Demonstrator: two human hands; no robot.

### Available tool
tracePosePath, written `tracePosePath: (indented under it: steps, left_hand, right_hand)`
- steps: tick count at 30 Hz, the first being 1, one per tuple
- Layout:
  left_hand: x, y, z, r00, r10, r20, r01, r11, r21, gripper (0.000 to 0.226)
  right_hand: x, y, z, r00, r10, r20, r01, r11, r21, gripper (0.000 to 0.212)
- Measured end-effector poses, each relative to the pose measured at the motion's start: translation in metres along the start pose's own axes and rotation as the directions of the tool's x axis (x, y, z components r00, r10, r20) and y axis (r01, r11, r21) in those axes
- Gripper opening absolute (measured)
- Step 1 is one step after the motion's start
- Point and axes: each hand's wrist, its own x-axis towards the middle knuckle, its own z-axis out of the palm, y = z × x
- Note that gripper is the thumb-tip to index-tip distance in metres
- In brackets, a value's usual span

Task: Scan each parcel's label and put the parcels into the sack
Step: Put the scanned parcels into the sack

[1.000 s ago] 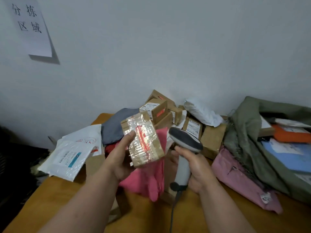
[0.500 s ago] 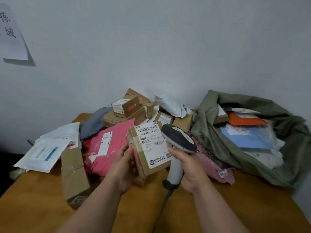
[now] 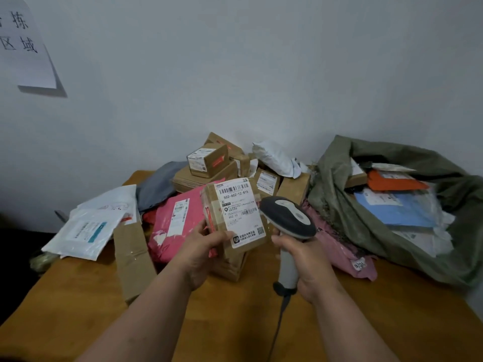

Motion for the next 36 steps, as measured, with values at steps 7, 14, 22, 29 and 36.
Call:
tracePosePath:
  steps: [7,14,22,29,36]
  left_hand:
    - [0.002,0.004,-0.008,0.997,0.061,-0.044,-0.061,0.998,0.002,0.059]
    - [0.006,0.003,-0.01,0.997,0.067,-0.044,-0.069,0.996,-0.049,0.062]
    - [0.008,-0.002,-0.004,0.997,0.069,-0.045,-0.07,0.997,-0.037,0.065]
    - [0.011,-0.006,0.008,0.998,0.044,-0.036,-0.046,0.998,-0.038,0.069]
    - [0.018,-0.013,0.024,0.998,0.048,-0.04,-0.048,0.999,-0.012,0.061]
  right_hand:
    - [-0.016,-0.009,0.007,0.993,-0.057,0.101,0.074,0.982,-0.177,0.02]
    - [-0.023,-0.016,0.008,0.988,-0.063,0.142,0.092,0.975,-0.202,0.024]
    - [-0.021,-0.016,0.002,0.987,-0.06,0.146,0.092,0.97,-0.223,0.026]
    - [-0.016,-0.018,-0.011,0.988,-0.045,0.146,0.08,0.966,-0.245,0.021]
    - [-0.008,-0.019,-0.03,0.986,-0.054,0.16,0.092,0.967,-0.239,0.022]
